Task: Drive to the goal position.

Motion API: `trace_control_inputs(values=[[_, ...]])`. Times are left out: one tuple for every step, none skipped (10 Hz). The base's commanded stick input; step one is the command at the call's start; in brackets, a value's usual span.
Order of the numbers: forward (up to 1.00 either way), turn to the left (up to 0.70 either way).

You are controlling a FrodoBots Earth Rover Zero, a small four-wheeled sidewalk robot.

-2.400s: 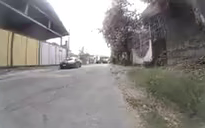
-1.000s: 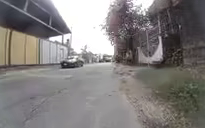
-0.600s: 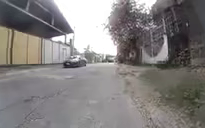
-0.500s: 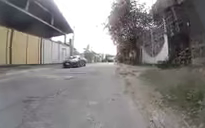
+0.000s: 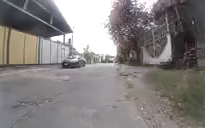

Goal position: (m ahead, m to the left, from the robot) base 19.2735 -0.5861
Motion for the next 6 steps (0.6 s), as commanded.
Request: trace_control_inputs(values=[[0.48,-0.19],[0.48,-0.05],[0.48,0.00],[0.48,0.00],[0.48,0.00],[0.48,0.00]])
